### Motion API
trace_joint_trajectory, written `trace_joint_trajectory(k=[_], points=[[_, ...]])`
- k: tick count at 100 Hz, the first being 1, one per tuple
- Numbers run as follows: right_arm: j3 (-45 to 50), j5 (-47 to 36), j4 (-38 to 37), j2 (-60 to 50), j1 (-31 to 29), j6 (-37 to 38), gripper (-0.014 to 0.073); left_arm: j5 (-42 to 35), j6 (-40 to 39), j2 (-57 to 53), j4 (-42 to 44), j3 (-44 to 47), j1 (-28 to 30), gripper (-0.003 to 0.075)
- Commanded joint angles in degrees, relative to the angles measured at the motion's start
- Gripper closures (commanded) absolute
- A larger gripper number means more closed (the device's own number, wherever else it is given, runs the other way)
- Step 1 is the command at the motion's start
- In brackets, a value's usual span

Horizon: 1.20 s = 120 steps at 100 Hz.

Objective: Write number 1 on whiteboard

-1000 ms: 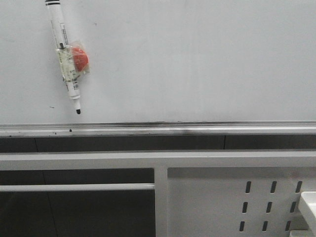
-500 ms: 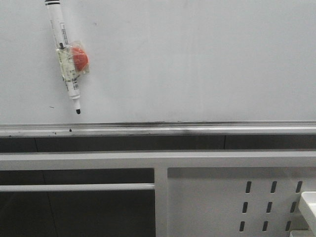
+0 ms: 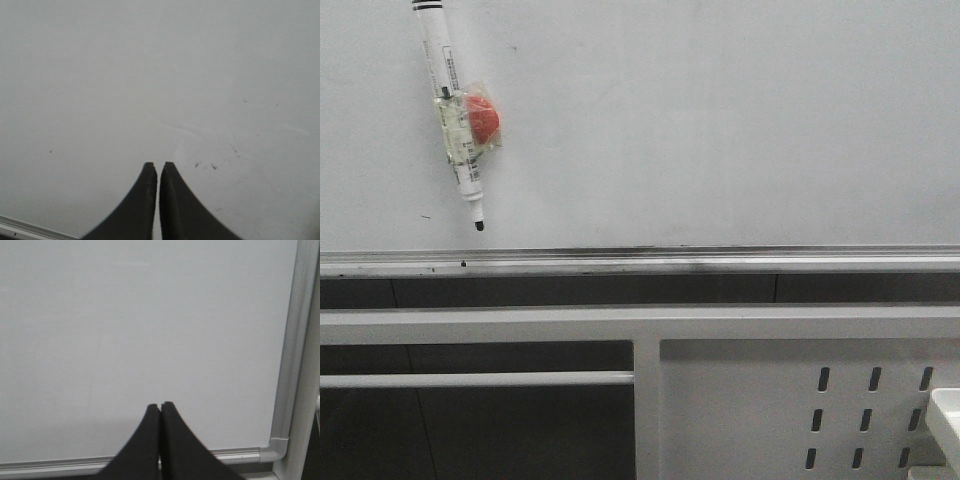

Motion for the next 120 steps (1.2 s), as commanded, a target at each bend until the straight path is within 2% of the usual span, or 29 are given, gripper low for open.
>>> trace_joint_trajectory(k=[1, 18, 26, 30, 42, 49, 55, 61, 72, 82, 87, 102, 120], points=[[0.84, -6.35, -0.02, -1.44, -0.05, -0.56, 0.0663, -5.16, -0.23, -1.24, -0.45, 2.04, -0.56, 0.0740], [0.84, -15.47, 0.37, -1.44, -0.05, 0.50, 0.0663, -6.35, -1.39, -1.24, -3.65, 1.53, -0.73, 0.0740], [-0.15, -18.11, 3.28, -1.19, 0.05, 9.45, 0.0663, -4.09, -1.54, -1.24, -3.78, 0.04, -0.69, 0.0740], [-1.84, -14.37, 3.16, -0.75, 0.05, 13.09, 0.0663, 0.57, -1.54, -1.13, -3.10, -2.10, -0.73, 0.0740], [-10.38, 3.17, 2.47, 2.52, 0.49, 13.25, 0.0663, 17.85, -1.44, 0.36, 2.00, -11.21, -0.69, 0.0740], [-15.26, 9.34, 2.99, 6.56, 1.16, 13.25, 0.0663, 22.24, -1.35, 2.28, 2.44, -16.36, -0.69, 0.0740], [-18.77, 13.81, 5.54, 10.49, 1.73, 13.25, 0.0663, 21.37, -1.35, 3.75, 1.48, -19.66, -0.69, 0.0740], [-20.63, 15.10, 8.28, 13.35, 1.90, 13.25, 0.0663, 17.27, -1.35, 4.46, 1.60, -21.34, -0.69, 0.0740], [-21.03, 10.59, 8.41, 16.97, 1.90, 13.25, 0.0663, 3.39, -1.35, 4.71, 1.69, -21.74, -0.57, 0.0740], [-21.03, 8.48, 8.88, 18.62, 1.90, 13.25, 0.0663, -3.01, -1.35, 4.71, 1.98, -21.74, -0.57, 0.0740], [-21.46, 9.24, 9.02, 19.55, 1.90, 13.25, 0.0663, -2.96, -0.83, 4.71, 3.34, -21.86, -0.57, 0.0740], [-24.16, 15.43, 11.67, 21.95, 1.90, 13.25, 0.0663, 2.91, 0.13, 6.63, 14.85, -22.07, -0.57, 0.0740], [-30.38, 29.14, 12.56, 25.63, 1.90, 8.32, 0.0663, 6.56, 0.13, 14.09, 13.29, -22.07, -1.25, 0.0739]])
